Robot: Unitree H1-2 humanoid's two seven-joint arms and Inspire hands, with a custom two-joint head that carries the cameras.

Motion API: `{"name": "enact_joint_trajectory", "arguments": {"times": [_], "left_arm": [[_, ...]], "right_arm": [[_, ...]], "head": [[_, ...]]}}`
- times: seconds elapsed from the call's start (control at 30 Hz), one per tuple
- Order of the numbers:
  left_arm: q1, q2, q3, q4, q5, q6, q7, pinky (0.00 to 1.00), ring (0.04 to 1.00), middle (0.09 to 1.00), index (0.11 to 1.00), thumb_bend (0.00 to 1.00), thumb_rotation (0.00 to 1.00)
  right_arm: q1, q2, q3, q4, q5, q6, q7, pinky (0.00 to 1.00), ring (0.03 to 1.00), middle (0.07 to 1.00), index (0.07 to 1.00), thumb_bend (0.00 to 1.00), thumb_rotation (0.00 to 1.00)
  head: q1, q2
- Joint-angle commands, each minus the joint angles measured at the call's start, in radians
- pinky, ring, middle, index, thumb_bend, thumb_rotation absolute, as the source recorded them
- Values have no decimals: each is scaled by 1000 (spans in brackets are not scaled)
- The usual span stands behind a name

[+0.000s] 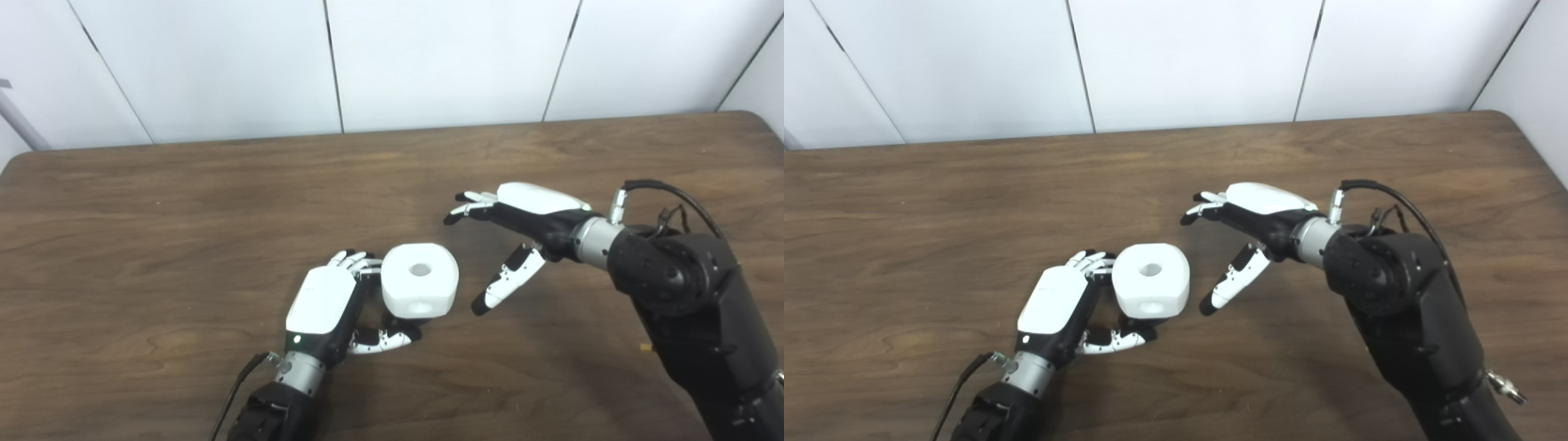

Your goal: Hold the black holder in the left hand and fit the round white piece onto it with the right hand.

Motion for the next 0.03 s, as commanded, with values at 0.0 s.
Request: {"name": "enact_joint_trajectory", "arguments": {"times": [0.0], "left_arm": [[-9,4,-6,19,10,0,-7,913,854,762,488,518,44]], "right_arm": [[-42,-1,-18,-38,0,4,-5,1000,1000,1000,881,1000,446]], "head": [[2,2]]}}
